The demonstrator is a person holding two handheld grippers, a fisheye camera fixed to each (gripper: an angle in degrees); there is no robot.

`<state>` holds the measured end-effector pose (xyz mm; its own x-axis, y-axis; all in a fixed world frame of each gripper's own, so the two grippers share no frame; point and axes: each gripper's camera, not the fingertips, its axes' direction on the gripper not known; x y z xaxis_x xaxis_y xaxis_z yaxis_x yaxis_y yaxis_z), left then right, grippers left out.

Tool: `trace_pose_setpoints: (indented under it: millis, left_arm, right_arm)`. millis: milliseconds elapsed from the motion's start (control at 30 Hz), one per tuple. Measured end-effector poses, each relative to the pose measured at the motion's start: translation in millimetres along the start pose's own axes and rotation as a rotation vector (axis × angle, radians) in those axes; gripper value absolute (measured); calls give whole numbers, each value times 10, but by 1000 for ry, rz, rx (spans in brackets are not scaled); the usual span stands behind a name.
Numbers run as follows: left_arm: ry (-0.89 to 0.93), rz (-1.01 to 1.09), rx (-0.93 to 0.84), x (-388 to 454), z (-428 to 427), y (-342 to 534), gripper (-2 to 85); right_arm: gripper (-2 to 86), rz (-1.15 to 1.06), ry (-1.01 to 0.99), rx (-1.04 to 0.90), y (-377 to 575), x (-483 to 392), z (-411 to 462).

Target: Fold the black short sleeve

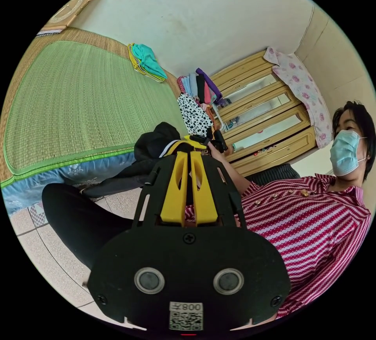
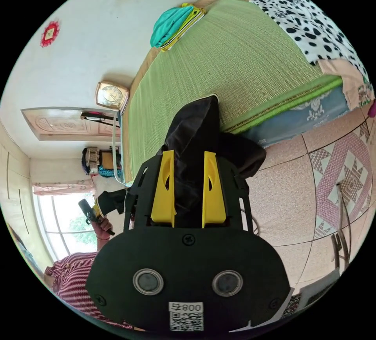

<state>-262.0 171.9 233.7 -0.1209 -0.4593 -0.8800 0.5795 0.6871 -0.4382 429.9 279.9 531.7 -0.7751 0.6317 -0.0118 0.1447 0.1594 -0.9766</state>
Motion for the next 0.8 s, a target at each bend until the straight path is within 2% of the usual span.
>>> trace_pose_setpoints:
  millis: [200,333,433,533,800]
  left_arm:
    - [19,-15,5,63,138,-33,10]
    - [9,-19,22,109,155,-74,10]
    - [-4,-11,44,155,125,-126,10]
    - [-11,9,62,223,106,-189,10]
    - [12,15,70,385,288,-254,10]
  right_arm:
    - [102,6,146,-91,-415,-211,368]
    - [28,14,145,-121,-541,-255,412]
    - [13,21,78,-113,-587,-224,285]
    - [9,30,8,-68,-599,-186,63]
    - [45,36,22,-85,-699,-226,114]
